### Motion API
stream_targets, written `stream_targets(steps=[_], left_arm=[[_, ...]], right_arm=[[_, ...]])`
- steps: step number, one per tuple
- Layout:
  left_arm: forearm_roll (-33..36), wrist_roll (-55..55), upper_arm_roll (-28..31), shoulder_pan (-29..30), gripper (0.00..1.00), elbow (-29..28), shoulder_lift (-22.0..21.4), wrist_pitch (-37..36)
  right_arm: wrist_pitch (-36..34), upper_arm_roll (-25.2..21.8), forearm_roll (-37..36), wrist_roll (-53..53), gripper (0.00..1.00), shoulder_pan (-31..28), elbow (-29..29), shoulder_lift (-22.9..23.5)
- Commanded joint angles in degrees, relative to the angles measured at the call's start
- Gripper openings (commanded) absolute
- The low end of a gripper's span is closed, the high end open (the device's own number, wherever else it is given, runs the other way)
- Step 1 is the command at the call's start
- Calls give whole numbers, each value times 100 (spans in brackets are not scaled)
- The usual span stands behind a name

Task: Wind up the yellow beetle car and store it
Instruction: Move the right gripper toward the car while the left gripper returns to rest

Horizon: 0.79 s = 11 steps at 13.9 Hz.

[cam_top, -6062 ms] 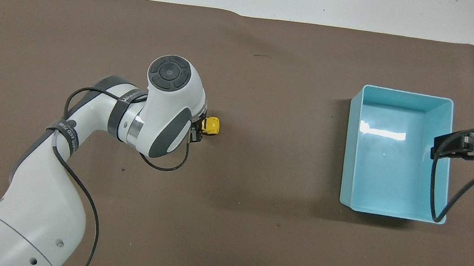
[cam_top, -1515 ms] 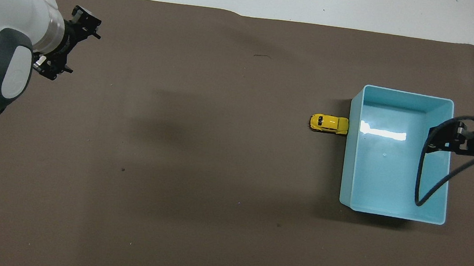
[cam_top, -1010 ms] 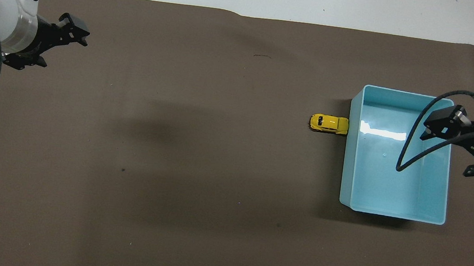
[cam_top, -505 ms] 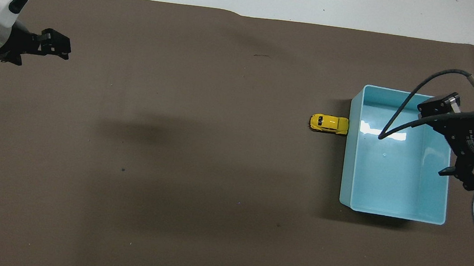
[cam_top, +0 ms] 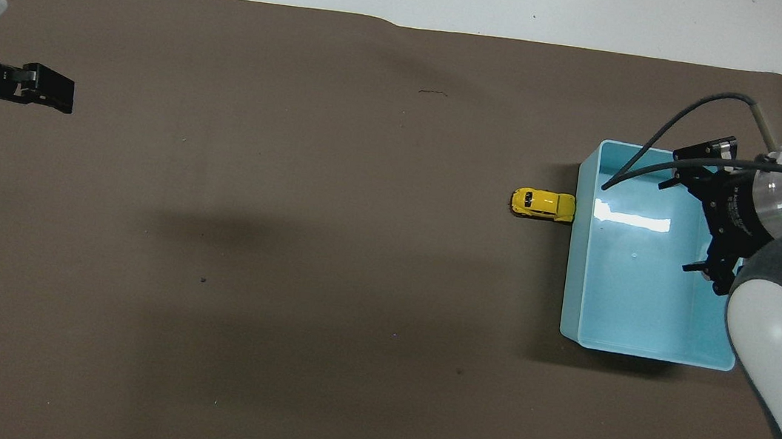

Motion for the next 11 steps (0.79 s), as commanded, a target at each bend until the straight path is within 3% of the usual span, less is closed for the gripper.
stream_targets(steps=[1,7,11], left_arm=[[-67,157,-57,79,100,-59,-326,-233],[-76,420,-118,52,100,-41,-871,-803],[-84,676,-136,8,100,47,-907,-1305]], right_arm=[[315,18,-2,619,100,175,-155,146],[851,18,-275,1499,100,220,-164,603],[1203,18,-416,1798,100,220,-173,955]])
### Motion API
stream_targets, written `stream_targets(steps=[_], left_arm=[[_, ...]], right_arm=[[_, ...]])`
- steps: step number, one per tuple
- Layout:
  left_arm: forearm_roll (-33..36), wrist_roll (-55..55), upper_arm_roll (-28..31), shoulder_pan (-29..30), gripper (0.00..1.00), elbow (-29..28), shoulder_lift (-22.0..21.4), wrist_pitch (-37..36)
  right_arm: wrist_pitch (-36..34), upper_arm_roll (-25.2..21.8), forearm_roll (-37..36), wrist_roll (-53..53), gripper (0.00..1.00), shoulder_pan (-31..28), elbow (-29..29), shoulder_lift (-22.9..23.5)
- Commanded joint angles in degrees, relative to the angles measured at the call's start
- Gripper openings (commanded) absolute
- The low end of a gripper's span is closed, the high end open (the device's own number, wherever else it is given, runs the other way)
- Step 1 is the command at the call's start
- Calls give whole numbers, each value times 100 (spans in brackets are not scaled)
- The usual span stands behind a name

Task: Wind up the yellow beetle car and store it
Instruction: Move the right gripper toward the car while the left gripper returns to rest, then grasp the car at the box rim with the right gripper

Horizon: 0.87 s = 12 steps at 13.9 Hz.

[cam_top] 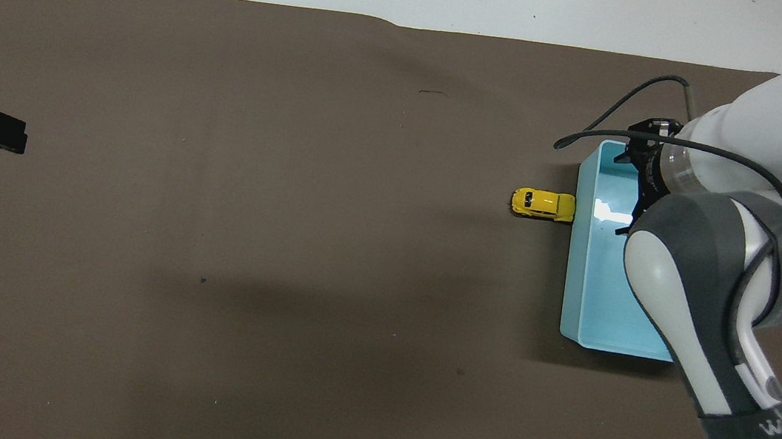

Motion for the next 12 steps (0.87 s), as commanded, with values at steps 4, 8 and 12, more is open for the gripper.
stream_targets(steps=[4,8,12], left_arm=[[-538,90,67,45,100,32,-74,-80],[-547,73,32,9,100,15,-83,-71],[-547,82,-64,-8,100,6,-136,-317]], right_arm=[[784,34,-110,560,100,141,-293,356],[1479,34,-110,780,100,169,-452,724],[1814,25,-110,851,100,169,-574,979]])
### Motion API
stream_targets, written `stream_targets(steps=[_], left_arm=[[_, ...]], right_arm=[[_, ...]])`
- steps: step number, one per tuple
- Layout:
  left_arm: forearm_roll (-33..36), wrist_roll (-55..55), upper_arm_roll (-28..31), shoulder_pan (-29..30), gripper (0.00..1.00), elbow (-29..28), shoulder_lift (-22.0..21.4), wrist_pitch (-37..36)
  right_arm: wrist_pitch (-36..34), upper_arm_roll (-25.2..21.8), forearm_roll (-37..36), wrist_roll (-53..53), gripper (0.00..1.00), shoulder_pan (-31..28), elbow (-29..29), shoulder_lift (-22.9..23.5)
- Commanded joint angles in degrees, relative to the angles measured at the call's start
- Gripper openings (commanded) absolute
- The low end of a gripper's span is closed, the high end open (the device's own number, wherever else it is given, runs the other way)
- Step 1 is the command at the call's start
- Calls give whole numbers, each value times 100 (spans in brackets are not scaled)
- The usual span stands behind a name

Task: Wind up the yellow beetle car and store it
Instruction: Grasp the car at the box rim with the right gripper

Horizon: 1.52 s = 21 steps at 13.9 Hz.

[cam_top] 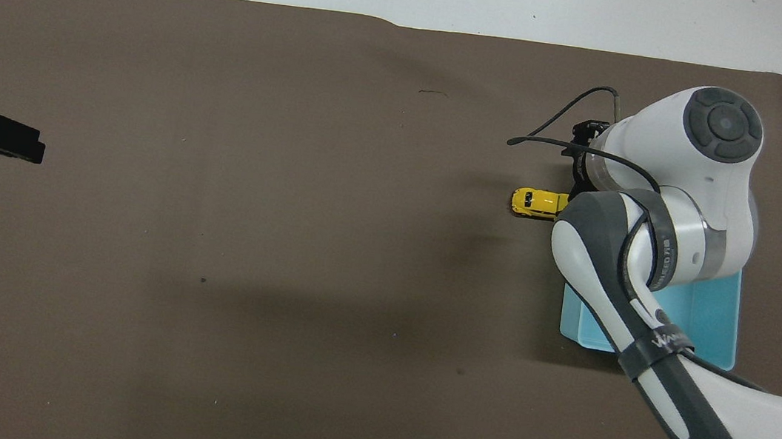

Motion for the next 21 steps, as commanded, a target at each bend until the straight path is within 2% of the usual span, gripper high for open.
stream_targets(steps=[1,8,16,17,18,20,21], left_arm=[[-66,70,-40,-5,100,-3,-100,-205],[-66,141,-40,30,100,-3,-100,-179],[-66,282,-5,83,100,-12,-100,-117],[-66,273,4,75,100,-21,-100,-117],[-66,264,4,75,100,-21,-100,-126],[-66,54,4,83,100,-29,-100,-126],[-66,35,4,83,100,-30,-100,-135]], right_arm=[[361,29,-105,236,100,-29,-225,93],[1531,29,-97,254,100,-38,-1043,208],[1760,29,-96,246,98,-47,-1228,225],[1752,29,-96,254,80,-56,-1219,225],[1734,38,-79,272,48,-91,-1210,243],[1682,29,-79,272,12,-100,-1193,243],[1673,38,-79,272,0,-100,-1175,252]])
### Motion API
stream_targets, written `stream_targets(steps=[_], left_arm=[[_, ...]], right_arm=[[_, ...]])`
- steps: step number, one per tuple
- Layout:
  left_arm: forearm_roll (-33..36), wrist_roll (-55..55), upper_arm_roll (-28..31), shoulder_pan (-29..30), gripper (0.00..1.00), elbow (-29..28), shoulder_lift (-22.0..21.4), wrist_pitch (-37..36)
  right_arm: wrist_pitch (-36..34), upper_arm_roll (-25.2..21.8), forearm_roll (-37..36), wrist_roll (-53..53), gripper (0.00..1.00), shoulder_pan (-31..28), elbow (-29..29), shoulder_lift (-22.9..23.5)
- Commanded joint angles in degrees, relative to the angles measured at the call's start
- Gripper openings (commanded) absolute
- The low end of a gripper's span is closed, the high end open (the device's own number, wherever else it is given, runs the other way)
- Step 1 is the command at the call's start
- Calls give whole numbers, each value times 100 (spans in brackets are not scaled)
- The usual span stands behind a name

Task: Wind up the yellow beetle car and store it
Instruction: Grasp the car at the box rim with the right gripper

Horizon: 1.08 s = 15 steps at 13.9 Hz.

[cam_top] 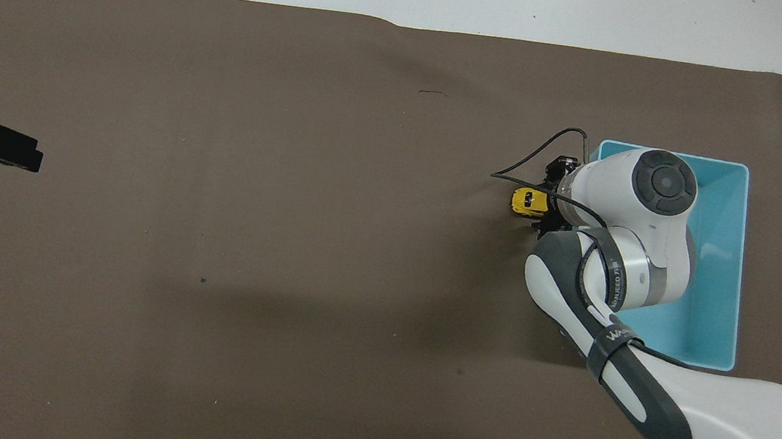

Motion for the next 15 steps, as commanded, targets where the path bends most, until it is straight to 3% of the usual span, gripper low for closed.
stream_targets(steps=[1,9,15], left_arm=[[-56,-90,-9,80,100,5,-78,-99],[-56,-72,0,88,100,6,-78,-100],[-56,-72,0,88,100,6,-78,-100]], right_arm=[[51,47,-79,177,0,-59,-14,11],[-485,47,8,203,0,108,364,-24],[-1126,153,26,230,0,99,637,-296]])
